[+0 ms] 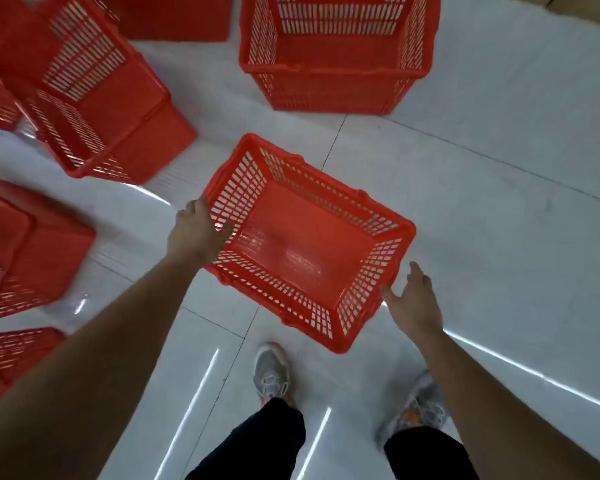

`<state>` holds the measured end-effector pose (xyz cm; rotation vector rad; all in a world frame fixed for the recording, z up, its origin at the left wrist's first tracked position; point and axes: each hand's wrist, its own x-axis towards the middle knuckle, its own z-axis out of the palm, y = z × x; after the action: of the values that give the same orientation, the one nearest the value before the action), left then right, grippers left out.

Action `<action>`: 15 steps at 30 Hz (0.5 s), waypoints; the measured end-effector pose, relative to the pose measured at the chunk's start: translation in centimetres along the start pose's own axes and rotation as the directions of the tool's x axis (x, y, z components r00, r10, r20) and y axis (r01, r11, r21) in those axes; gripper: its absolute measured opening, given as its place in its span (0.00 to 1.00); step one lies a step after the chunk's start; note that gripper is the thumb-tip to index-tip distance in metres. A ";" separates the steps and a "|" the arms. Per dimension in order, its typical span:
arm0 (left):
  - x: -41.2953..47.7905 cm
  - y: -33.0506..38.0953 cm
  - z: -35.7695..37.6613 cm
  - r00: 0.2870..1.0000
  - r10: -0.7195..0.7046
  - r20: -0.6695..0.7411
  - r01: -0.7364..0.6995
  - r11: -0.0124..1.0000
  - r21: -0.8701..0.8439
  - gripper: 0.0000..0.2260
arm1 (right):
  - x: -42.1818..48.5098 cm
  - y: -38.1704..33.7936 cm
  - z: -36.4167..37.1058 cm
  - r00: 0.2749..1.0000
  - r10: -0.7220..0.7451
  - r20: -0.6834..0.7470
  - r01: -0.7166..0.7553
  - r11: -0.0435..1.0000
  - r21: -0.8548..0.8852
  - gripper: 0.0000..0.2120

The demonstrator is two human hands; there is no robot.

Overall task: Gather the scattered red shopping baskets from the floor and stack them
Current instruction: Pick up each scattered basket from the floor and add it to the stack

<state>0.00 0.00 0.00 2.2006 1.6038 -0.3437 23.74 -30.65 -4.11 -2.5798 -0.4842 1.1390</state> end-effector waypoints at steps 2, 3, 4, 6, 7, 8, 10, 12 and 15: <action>2.2 -1.3 2.6 0.995 -0.056 -0.085 0.057 0.998 0.004 0.31 | 0.9 1.0 2.9 1.000 -0.019 -0.018 0.021 0.986 0.164 0.37; 3.3 -2.2 3.9 0.991 -0.081 -0.105 0.082 0.997 0.007 0.33 | 1.1 1.7 4.5 0.998 -0.057 -0.024 0.061 0.967 0.247 0.34; 4.0 -2.9 4.9 0.990 -0.102 -0.094 0.102 0.995 -0.007 0.34 | 1.3 2.3 6.0 0.996 -0.083 -0.040 0.091 0.950 0.299 0.32; 5.3 -4.1 6.8 0.988 -0.135 -0.074 0.132 0.990 -0.046 0.34 | 2.0 3.2 7.7 0.986 -0.097 -0.133 0.136 0.936 0.324 0.32; 5.7 -4.6 7.4 0.986 -0.147 -0.079 0.142 0.988 -0.059 0.33 | 2.4 3.3 7.9 0.979 -0.100 -0.175 0.153 0.934 0.324 0.32; 5.7 -5.0 7.8 0.981 -0.169 -0.091 0.162 0.983 -0.081 0.31 | 2.7 3.1 7.8 0.972 -0.101 -0.211 0.166 0.934 0.317 0.31; 5.1 -6.0 8.3 0.968 -0.233 -0.093 0.217 0.964 -0.153 0.23 | 3.1 2.8 7.0 0.963 -0.086 -0.254 0.168 0.932 0.322 0.29; 3.0 -6.8 8.3 0.966 -0.243 -0.089 0.219 0.951 -0.219 0.16 | 3.0 1.8 5.4 0.949 -0.123 -0.290 0.209 0.935 0.287 0.25; -2.2 -8.1 6.5 0.945 -0.298 -0.132 0.245 0.916 -0.319 0.14 | 1.4 -0.5 1.9 0.933 -0.175 -0.315 0.257 0.936 0.240 0.24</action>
<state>-8.18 -2.66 -6.24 1.8245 1.9241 0.0250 23.07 -29.43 -6.08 -2.3231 -0.4883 0.6835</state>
